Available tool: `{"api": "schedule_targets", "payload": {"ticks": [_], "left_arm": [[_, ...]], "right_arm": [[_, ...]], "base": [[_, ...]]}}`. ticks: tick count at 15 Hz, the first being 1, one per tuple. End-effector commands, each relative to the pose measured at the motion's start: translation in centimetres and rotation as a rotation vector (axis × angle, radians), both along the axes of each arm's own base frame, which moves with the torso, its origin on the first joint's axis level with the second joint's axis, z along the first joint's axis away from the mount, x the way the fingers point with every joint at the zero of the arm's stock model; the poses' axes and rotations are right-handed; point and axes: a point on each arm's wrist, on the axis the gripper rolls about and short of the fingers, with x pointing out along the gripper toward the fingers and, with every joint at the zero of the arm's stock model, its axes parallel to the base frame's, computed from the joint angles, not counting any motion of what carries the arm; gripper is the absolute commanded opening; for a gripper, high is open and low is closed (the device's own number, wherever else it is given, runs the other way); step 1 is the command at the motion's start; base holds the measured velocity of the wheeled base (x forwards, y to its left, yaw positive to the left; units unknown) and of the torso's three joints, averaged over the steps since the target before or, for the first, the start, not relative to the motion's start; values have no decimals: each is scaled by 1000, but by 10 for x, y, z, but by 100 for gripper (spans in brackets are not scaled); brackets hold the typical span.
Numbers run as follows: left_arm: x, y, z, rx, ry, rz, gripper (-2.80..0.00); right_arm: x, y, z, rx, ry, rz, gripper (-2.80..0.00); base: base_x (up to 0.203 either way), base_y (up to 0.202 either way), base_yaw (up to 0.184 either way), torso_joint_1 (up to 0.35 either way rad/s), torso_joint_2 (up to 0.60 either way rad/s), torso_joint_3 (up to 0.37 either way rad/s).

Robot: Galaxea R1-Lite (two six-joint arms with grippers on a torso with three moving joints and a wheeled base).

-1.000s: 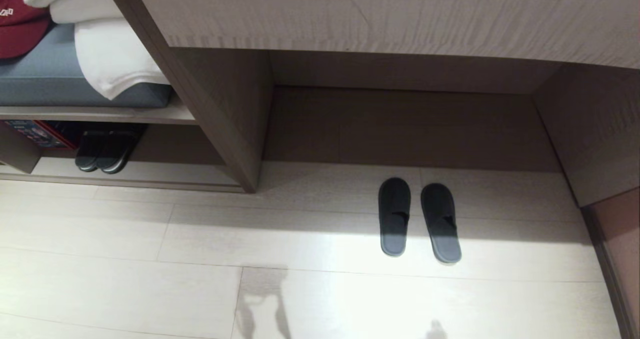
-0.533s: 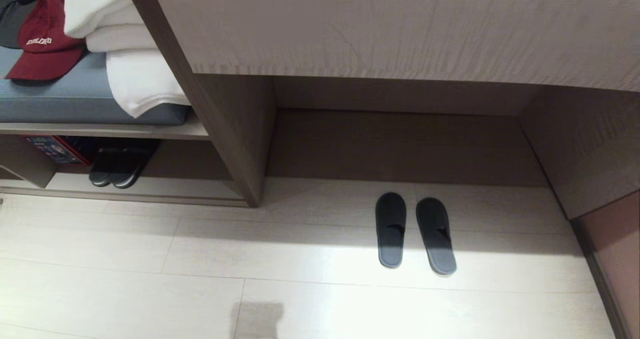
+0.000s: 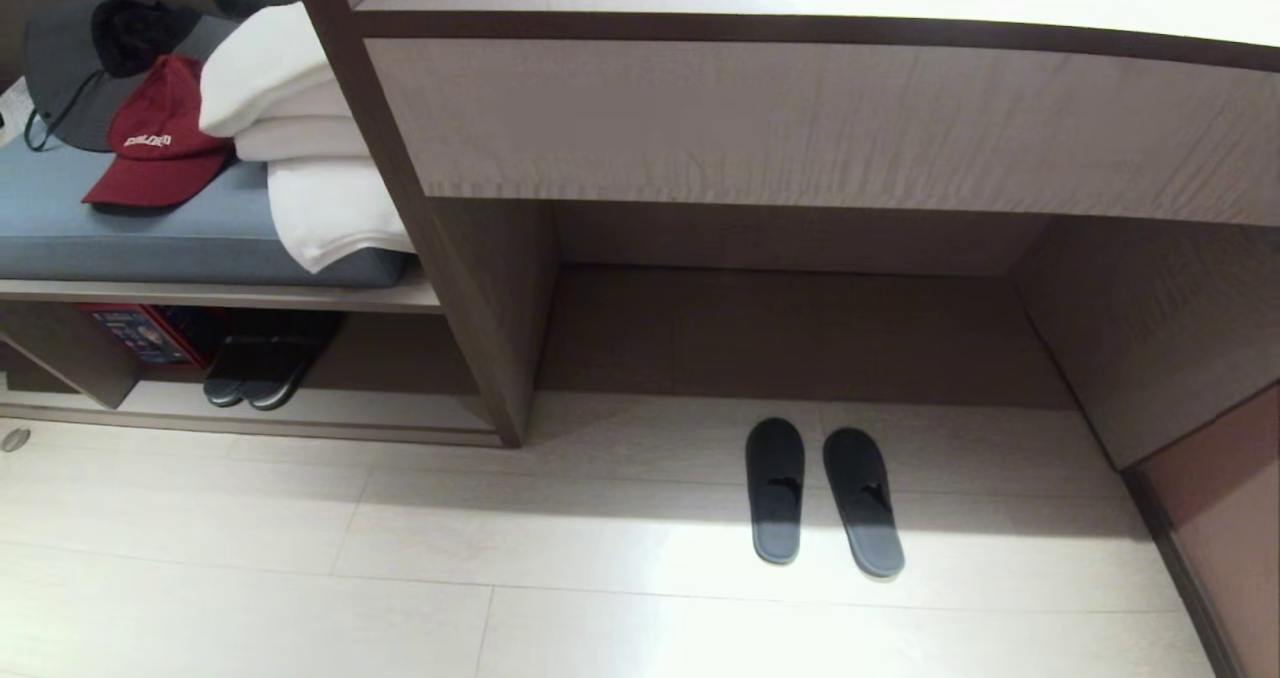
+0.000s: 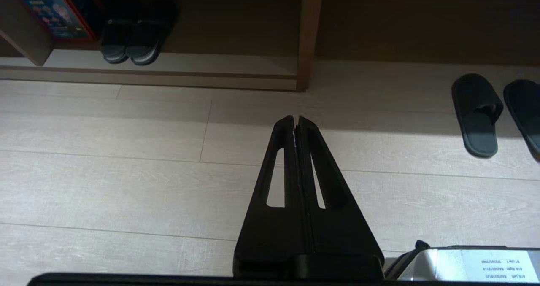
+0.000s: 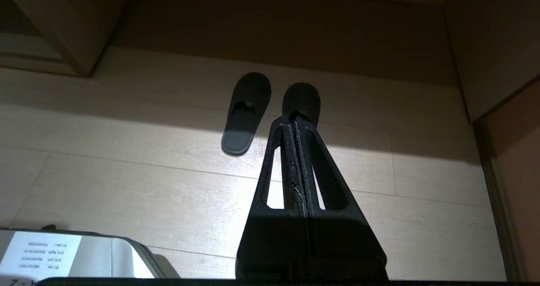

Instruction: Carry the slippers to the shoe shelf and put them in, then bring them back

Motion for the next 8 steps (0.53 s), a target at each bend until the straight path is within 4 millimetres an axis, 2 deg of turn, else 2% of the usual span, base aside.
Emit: {"api": "schedule_targets", "payload": {"ticks": [1,8], "left_arm": [[0,0,0,-1,2,0,-280],[0,0,0,-1,0,1,-280]], "right_arm": [[0,0,0,-1,1,1,-280],[0,0,0,0,0,0,-280]], "base": [[0,0,0,2,2,195],[0,0,0,1,3,203]]}}
